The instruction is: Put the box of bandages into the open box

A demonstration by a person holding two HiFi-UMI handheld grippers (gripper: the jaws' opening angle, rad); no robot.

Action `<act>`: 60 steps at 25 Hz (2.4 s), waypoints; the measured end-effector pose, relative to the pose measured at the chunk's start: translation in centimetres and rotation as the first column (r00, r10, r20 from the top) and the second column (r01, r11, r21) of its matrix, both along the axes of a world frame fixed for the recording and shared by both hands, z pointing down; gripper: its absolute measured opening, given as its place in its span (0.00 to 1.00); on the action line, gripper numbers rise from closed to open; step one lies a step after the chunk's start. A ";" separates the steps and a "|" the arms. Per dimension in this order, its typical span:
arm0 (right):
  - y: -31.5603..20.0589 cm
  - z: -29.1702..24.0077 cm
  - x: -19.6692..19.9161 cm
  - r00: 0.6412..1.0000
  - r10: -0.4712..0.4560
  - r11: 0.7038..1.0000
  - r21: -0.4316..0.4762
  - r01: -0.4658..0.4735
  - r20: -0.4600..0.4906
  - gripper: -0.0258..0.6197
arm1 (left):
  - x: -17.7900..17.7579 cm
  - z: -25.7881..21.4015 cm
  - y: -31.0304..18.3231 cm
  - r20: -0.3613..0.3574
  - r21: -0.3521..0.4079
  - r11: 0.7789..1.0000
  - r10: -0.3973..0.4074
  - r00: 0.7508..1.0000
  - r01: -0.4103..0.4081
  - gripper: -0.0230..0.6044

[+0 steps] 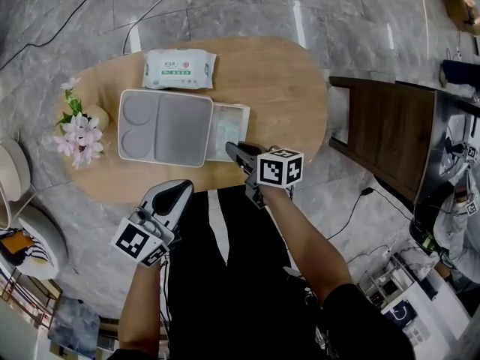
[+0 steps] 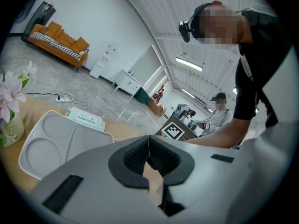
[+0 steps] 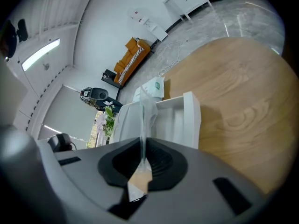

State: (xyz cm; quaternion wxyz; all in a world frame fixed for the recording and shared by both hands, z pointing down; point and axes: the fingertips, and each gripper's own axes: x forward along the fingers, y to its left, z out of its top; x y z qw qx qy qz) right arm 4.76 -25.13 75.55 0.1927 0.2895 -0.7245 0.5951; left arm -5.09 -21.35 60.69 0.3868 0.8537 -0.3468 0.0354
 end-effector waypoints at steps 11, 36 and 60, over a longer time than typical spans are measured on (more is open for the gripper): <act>0.5 2.2 -1.4 0.992 -0.051 0.996 -0.084 0.042 -0.114 0.09 | 0.4 -0.5 0.4 -0.027 0.002 1.000 0.012 1.000 -0.012 0.06; 0.9 5.7 -3.1 0.942 -0.153 0.985 -0.128 0.120 -0.297 0.15 | 1.3 -0.9 1.1 -0.062 0.000 0.999 0.038 0.997 -0.038 0.06; 0.4 4.4 -0.9 0.922 -0.089 0.996 -0.036 0.082 -0.377 0.07 | 2.4 -0.9 1.0 -0.079 0.005 0.998 0.069 0.994 -0.069 0.06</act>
